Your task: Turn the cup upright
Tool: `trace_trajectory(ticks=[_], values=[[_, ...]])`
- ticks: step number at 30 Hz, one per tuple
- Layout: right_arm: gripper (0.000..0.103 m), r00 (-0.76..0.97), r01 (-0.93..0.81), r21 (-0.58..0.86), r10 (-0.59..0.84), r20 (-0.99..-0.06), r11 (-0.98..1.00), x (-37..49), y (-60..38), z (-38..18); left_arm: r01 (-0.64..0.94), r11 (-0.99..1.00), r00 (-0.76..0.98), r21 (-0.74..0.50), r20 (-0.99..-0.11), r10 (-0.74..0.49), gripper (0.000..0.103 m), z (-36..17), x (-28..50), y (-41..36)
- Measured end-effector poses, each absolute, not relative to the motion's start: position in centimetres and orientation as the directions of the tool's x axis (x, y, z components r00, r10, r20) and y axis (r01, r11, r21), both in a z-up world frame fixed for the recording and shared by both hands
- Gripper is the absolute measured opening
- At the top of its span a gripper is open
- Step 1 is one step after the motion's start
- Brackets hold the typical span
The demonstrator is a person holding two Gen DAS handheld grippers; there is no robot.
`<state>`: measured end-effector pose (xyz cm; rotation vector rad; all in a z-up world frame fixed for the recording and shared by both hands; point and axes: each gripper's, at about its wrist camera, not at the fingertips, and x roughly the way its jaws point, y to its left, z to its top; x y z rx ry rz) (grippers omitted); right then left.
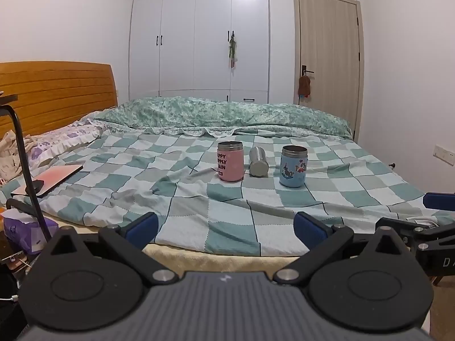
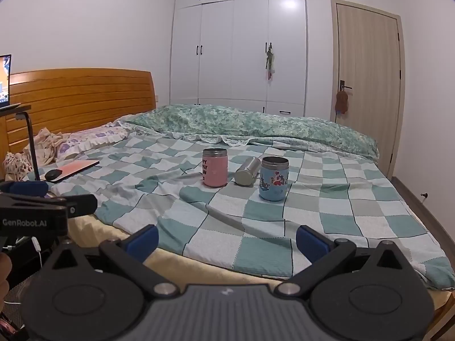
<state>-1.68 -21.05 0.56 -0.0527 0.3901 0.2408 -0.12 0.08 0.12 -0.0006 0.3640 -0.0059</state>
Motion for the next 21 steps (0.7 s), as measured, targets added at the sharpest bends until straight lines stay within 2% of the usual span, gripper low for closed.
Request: trace_trajectory(ticks=[21], values=[[0.103,0.897,-0.242,-0.006,0.221,-0.383,0.97,-1.88,-21.0,0.65,0.008,1.0,0.935,0.0,-0.355,-0.008,0.103,0.29,-0.16,0.15]])
